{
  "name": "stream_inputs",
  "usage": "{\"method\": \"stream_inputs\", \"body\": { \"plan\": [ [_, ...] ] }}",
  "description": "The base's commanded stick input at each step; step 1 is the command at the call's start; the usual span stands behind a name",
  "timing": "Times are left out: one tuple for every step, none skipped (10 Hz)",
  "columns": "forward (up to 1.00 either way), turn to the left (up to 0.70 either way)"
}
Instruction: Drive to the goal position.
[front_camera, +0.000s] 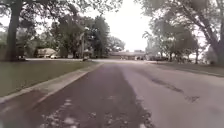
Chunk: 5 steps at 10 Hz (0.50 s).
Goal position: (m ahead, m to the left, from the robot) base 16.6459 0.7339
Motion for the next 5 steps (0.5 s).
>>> {"method": "stream_inputs", "body": {
  "plan": [
    [0.7,0.1],
    [0.7,0.35],
    [0.7,0.15],
    [0.7,0.0],
    [0.7,0.0]
  ]
}}
